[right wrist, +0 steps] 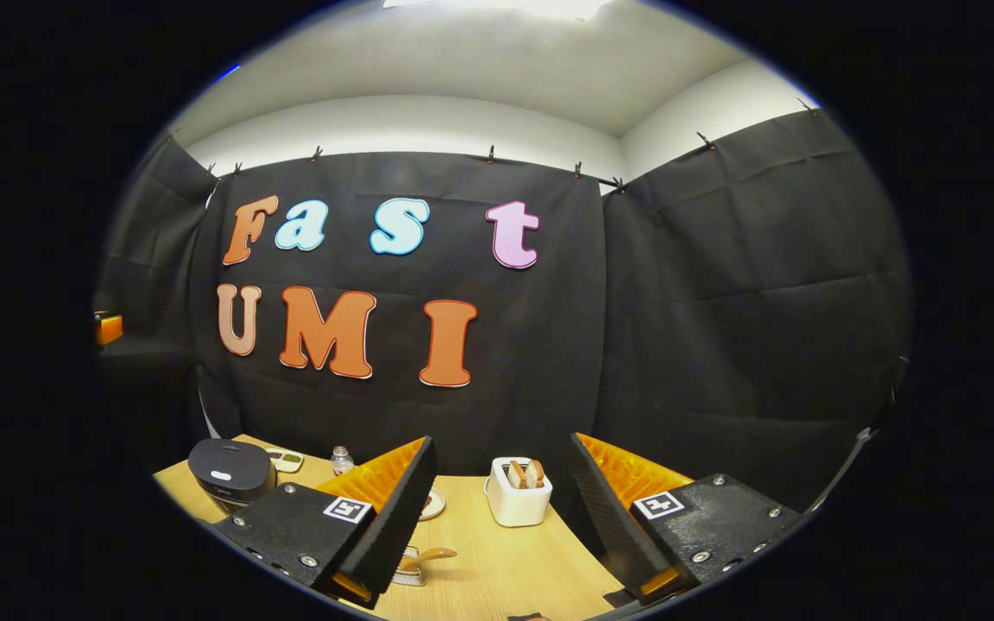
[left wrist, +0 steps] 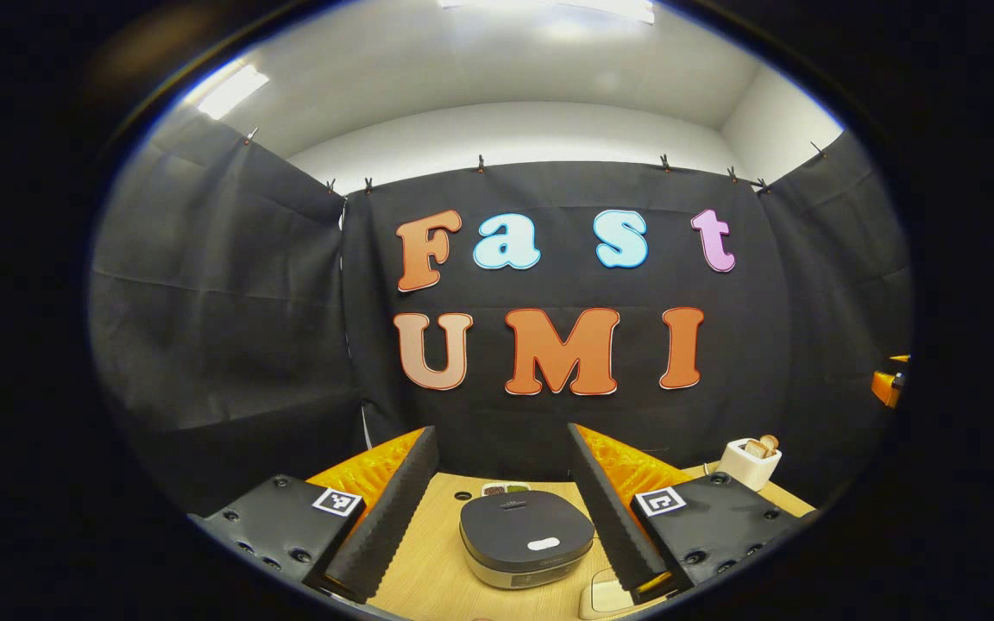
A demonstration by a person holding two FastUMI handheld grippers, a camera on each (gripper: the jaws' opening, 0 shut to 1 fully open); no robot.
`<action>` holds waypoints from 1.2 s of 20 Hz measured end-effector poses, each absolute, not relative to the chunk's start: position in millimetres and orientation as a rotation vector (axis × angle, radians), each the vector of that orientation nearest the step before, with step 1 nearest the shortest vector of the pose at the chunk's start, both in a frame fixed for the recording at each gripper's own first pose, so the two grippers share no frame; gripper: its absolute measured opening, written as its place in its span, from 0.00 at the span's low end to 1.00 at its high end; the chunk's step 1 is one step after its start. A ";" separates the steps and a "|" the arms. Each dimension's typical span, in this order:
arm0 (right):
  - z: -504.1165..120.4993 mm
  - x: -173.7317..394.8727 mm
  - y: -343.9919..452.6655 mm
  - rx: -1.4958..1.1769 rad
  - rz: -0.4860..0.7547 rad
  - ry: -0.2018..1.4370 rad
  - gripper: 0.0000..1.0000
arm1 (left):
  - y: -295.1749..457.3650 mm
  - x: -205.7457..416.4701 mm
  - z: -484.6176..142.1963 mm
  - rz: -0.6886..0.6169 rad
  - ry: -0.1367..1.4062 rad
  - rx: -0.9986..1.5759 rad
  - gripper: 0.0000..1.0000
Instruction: Close the left gripper, press the button to open the rice cooker; take a wooden spoon from the chopstick holder with the right hand, scoop a spoonful of rice and pour it into the rice cooker, then put the wooden spoon back into the chopstick holder.
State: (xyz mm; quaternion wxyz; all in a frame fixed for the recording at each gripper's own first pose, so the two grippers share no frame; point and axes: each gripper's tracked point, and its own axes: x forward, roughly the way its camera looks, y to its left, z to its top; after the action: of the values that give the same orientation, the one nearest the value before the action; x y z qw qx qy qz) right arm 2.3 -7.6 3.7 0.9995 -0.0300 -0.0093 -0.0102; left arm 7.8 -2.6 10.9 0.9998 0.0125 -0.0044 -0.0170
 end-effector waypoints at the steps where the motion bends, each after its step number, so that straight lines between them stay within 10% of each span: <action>1: 4.9 2.2 -7.1 -0.065 -0.019 -0.022 0.95 | -2.2 8.0 11.2 -0.036 -0.007 0.023 0.99; 10: 3.5 4.7 -0.4 -0.104 -0.005 -0.029 0.95 | -7.6 9.5 10.6 -0.057 -0.003 -0.003 1.00; 17: 0.0 3.5 5.8 -0.134 0.014 -0.024 0.95 | -11.9 10.0 4.4 -0.061 0.014 0.020 0.14; 24: -0.7 6.1 5.3 -0.150 0.008 -0.021 0.95 | -24.8 21.5 -9.7 -0.123 0.060 0.013 0.04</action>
State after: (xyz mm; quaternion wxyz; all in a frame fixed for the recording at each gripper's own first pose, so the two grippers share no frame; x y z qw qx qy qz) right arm 6.1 5.3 -0.7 0.9971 -0.0749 -0.0103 0.0042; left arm 21.5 -24.8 -9.7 0.9976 0.0067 0.0299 -0.0615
